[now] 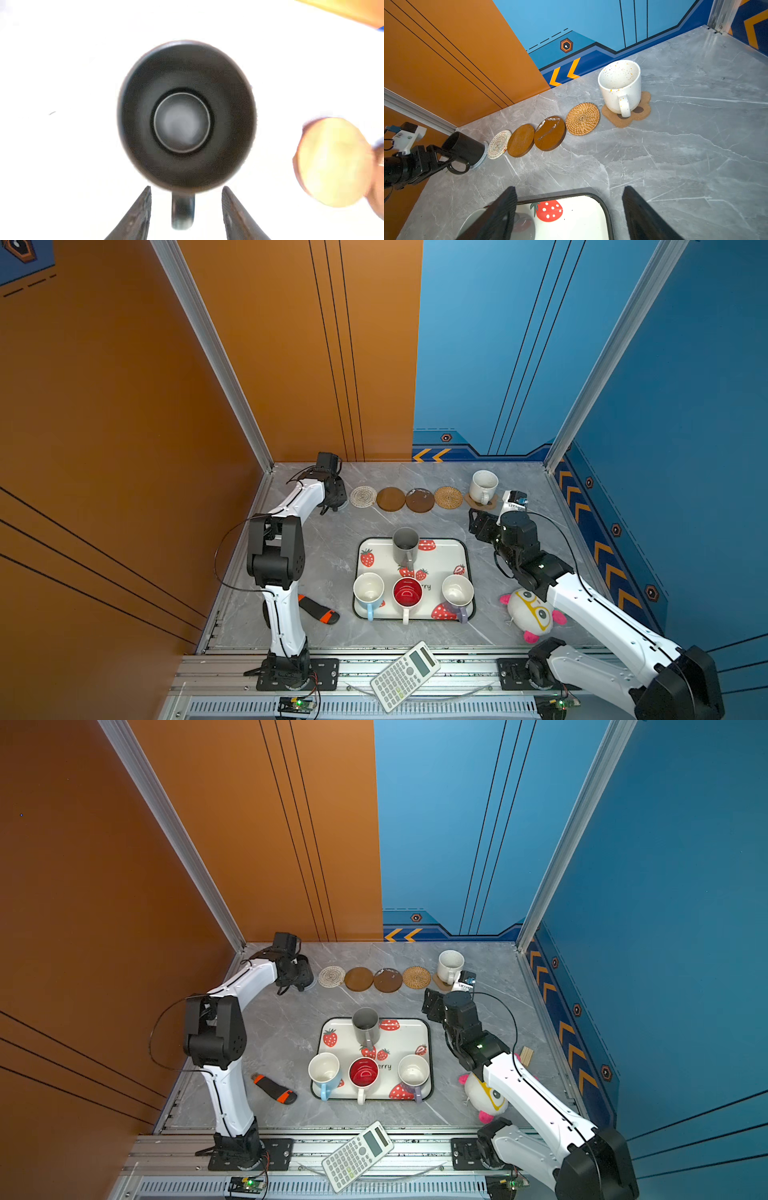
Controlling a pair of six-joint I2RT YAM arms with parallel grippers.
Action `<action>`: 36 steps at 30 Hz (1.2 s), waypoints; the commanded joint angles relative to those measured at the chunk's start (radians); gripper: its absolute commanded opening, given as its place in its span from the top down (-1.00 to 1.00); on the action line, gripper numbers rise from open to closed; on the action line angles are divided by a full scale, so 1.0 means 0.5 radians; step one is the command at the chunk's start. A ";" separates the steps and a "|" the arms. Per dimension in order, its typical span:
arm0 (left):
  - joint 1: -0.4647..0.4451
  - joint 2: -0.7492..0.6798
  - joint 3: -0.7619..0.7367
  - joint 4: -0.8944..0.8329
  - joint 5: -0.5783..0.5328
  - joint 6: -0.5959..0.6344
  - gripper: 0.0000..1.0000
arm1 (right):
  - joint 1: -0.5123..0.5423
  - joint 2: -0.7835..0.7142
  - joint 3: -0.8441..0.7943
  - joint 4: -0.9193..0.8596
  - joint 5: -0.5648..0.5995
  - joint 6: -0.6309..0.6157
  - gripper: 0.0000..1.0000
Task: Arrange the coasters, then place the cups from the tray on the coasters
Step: 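Lower the black mug onto the blue knit coaster and open the left gripper, then raise the left gripper back toward the tray while the right moves over the grey mug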
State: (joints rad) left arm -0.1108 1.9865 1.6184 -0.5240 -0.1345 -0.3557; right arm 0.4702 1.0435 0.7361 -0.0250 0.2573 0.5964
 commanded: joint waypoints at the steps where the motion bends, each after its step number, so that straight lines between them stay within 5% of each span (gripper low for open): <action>1: -0.025 -0.184 -0.072 0.003 -0.124 0.031 -0.12 | -0.016 -0.056 -0.033 -0.038 -0.024 0.015 -0.57; 9: -0.196 -0.626 -0.417 0.325 -0.136 0.032 -0.15 | 0.005 -0.071 -0.015 -0.049 -0.079 0.028 -0.58; 21: -0.684 -1.295 -1.024 0.832 -0.100 0.151 -0.29 | 0.224 0.134 0.203 -0.089 -0.071 -0.043 -0.58; 28: -1.017 -1.524 -1.340 0.897 -0.324 0.157 -0.29 | 0.430 0.336 0.467 -0.246 -0.097 -0.176 -0.59; 36: -1.100 -1.658 -1.472 1.057 -0.426 0.143 -0.33 | 0.614 0.561 0.702 -0.451 -0.200 -0.305 -0.59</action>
State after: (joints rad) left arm -0.6533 1.1973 0.8879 -0.0475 -0.2974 -0.2844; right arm 0.7658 1.3022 1.0557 -0.1738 0.1818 0.4862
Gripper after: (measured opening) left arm 0.663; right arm 0.795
